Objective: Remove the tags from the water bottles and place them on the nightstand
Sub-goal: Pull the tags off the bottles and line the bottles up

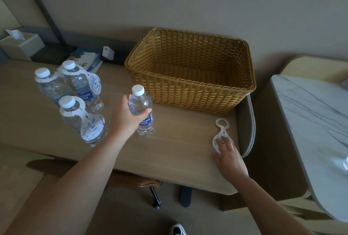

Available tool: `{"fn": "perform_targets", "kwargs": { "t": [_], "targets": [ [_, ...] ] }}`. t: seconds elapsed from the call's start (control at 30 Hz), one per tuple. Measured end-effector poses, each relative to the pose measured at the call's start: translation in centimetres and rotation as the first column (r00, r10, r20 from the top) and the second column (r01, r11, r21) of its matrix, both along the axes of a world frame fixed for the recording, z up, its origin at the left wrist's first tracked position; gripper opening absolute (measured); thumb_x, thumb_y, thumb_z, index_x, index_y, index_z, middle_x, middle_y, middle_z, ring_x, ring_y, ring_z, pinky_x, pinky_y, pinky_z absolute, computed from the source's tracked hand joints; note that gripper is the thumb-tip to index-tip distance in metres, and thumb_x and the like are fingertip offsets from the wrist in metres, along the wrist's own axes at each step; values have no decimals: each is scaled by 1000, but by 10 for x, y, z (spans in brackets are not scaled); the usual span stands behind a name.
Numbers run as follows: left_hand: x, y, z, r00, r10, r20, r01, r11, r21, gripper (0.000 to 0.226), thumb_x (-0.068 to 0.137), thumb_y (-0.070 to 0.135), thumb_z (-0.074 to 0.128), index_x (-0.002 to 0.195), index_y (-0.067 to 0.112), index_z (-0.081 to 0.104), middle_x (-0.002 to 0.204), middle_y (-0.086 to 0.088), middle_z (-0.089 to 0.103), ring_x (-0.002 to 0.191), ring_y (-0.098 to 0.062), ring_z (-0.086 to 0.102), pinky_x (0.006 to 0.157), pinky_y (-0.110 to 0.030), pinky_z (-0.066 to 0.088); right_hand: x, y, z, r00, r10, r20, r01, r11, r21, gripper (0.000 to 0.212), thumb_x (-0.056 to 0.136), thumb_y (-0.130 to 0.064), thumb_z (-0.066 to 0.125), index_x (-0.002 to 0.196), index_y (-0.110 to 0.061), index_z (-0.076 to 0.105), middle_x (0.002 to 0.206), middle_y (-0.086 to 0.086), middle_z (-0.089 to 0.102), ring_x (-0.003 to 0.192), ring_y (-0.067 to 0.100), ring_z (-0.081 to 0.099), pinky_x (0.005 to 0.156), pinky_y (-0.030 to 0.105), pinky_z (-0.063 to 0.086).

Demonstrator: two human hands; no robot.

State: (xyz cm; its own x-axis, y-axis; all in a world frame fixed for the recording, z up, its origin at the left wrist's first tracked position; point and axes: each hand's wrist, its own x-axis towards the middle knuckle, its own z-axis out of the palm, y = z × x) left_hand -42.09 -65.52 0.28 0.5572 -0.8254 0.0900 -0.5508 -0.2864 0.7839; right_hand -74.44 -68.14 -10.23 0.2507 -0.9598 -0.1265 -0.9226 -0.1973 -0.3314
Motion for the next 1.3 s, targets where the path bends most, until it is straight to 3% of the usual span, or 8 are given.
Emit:
{"fn": "perform_targets", "kwargs": {
  "t": [0.17, 0.3, 0.57, 0.8, 1.03, 1.1, 1.2, 1.3],
  "targets": [
    [-6, 7, -2, 992, -18, -124, 17, 1000, -10, 85, 74, 42, 79, 143, 16, 35, 134, 1, 52, 120, -17, 51, 90, -29, 38, 26, -1, 24, 996, 66, 59, -63, 996, -66, 51, 97, -43, 42, 144, -23, 36, 154, -2, 24, 141, 20, 24, 108, 38, 36],
    [-8, 26, 6, 997, -16, -69, 9, 995, -95, 90, 78, 35, 78, 150, 17, 28, 150, -3, 39, 136, -18, 39, 106, -29, 33, 68, 5, 48, 954, 246, 172, -224, 965, -138, 45, 95, -40, 46, 137, -23, 45, 146, -4, 33, 134, 16, 32, 106, 33, 37],
    [29, 84, 32, 968, 169, 184, -99, 936, -337, 48, 81, 14, 74, 125, 11, 56, 117, -3, 61, 109, -12, 55, 89, -10, 36, 182, 30, 90, 724, 575, 381, -518, 818, -252, 36, 93, -30, 56, 126, -15, 58, 132, -1, 50, 118, 16, 52, 94, 24, 43],
    [86, 120, 27, 935, 355, 19, -331, 890, -314, 44, 83, 14, 73, 123, 17, 55, 109, 16, 52, 106, -12, 53, 90, -30, 44, 270, 23, 114, 585, 673, 452, -615, 732, -293, 37, 91, -21, 59, 126, -8, 56, 128, 8, 51, 114, 21, 52, 96, 21, 37],
    [118, 107, 16, 935, 181, -304, -224, 968, -111, 39, 94, 13, 59, 130, 28, 53, 113, 17, 62, 110, -7, 60, 90, -17, 45, 324, 11, 119, 595, 557, 580, -565, 803, -191, 44, 90, -14, 52, 133, -17, 49, 128, 4, 54, 111, 16, 52, 85, 20, 33],
    [116, 104, 15, 940, 152, -307, -190, 977, -99, 37, 92, 15, 62, 119, 39, 55, 106, 24, 64, 103, 0, 61, 79, -6, 43, 329, 12, 115, 593, 522, 613, -573, 808, -134, 44, 90, -14, 50, 134, -19, 49, 128, 2, 57, 112, 15, 53, 87, 22, 36],
    [115, 103, 13, 932, 149, -332, -193, 976, -104, 39, 92, 19, 63, 125, 38, 56, 115, 15, 65, 109, -4, 60, 85, -17, 47, 328, 16, 108, 585, 466, 664, -589, 807, -48, 48, 89, -14, 47, 136, -24, 48, 128, -2, 59, 115, 14, 55, 92, 27, 44],
    [111, 106, 12, 945, 117, -307, -157, 982, -110, 39, 94, 22, 60, 127, 41, 55, 113, 26, 62, 110, 0, 57, 84, -12, 43, 323, 16, 108, 574, 424, 700, -572, 820, -28, 49, 88, -12, 47, 135, -25, 49, 127, -3, 60, 117, 12, 54, 95, 32, 47]
  ]
}}
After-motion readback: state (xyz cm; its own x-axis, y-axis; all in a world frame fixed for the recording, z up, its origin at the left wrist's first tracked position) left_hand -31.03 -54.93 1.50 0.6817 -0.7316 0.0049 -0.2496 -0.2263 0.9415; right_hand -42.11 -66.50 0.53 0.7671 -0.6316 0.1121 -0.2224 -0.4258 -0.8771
